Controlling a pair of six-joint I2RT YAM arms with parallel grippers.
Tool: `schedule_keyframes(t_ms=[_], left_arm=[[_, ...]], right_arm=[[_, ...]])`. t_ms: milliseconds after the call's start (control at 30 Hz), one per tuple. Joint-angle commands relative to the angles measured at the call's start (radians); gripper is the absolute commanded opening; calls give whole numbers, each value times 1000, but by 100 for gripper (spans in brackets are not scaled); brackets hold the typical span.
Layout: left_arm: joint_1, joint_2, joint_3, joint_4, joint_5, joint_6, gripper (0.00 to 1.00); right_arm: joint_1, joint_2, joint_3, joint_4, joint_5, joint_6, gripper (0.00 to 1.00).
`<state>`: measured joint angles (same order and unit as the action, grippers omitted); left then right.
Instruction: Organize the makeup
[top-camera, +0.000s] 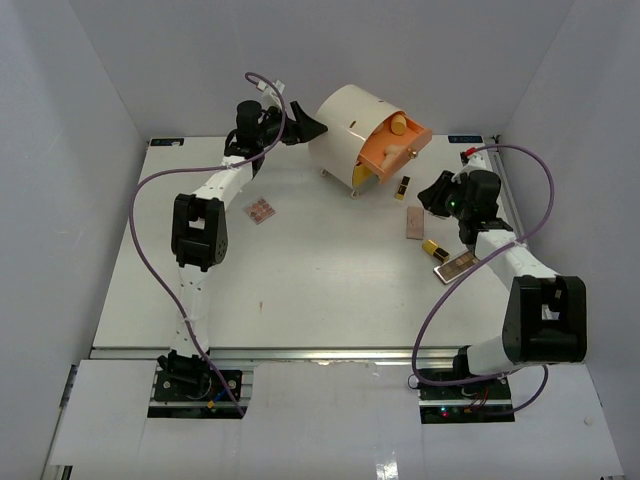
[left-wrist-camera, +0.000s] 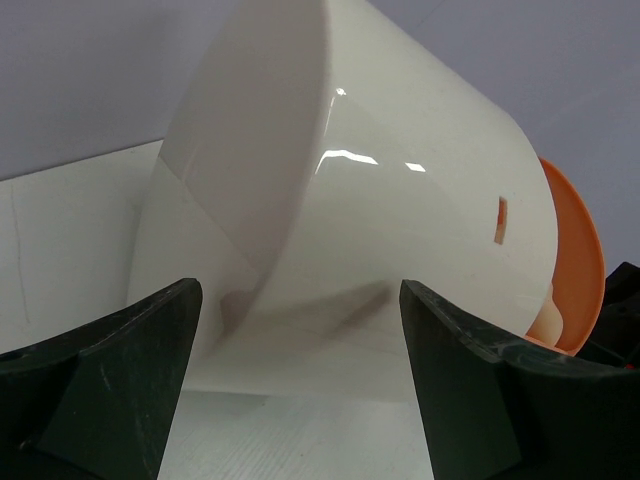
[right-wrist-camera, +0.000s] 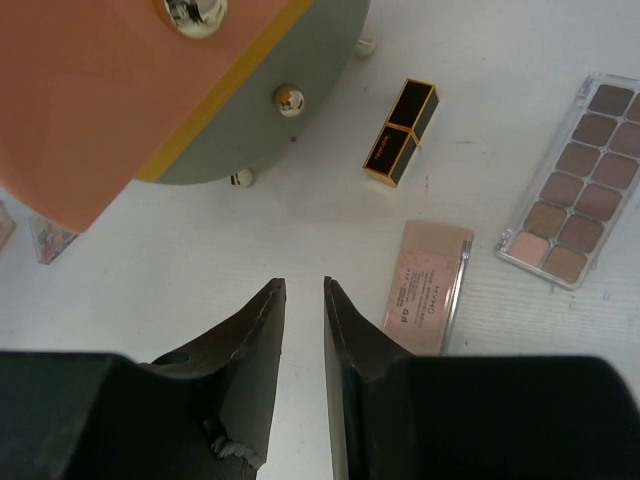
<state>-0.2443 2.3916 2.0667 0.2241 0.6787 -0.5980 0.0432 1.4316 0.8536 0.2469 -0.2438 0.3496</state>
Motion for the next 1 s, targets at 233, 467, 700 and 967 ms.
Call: schedule_keyframes(t_ms=[233, 467, 700, 967], left_arm=[[-7, 26, 41, 87, 108, -31, 91], [-13, 24, 41, 82, 137, -11, 91], [-20, 19, 26, 83, 149, -8, 91], [-15, -3, 10, 83, 118, -10, 91]], right_arm=[[137, 263, 368, 43, 220, -30, 29], [255, 390, 568, 20, 297, -117, 29], [284, 492, 715, -16, 282, -172, 30], [228, 384, 532, 76, 186, -257, 33]])
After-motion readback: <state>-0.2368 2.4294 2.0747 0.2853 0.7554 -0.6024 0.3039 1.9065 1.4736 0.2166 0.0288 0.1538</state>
